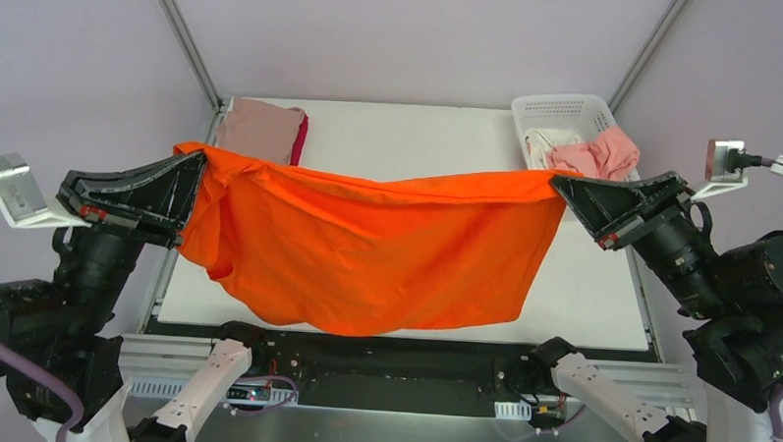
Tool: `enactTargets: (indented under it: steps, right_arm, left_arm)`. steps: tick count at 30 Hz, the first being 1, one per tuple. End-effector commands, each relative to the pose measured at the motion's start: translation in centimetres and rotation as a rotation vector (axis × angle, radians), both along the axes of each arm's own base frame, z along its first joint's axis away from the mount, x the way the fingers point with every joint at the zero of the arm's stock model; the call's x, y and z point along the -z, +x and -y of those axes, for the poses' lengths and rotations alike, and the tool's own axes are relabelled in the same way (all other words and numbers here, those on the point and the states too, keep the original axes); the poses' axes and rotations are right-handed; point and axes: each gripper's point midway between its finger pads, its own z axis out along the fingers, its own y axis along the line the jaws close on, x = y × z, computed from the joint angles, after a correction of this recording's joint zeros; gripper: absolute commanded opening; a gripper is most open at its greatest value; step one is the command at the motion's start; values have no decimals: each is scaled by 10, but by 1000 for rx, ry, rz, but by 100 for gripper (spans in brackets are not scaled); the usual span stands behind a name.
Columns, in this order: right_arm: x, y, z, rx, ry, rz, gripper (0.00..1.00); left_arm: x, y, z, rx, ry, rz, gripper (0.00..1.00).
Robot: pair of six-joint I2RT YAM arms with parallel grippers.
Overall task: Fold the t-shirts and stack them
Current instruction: Flatten out the tshirt
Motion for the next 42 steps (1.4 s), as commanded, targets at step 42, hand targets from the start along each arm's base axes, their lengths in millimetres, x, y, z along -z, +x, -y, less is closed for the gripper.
enactTargets:
  steps: [42]
  right_arm:
    - [289, 243, 37, 398, -297, -531, 0]
  left_arm:
    - [342, 236, 57, 121, 413, -711, 0]
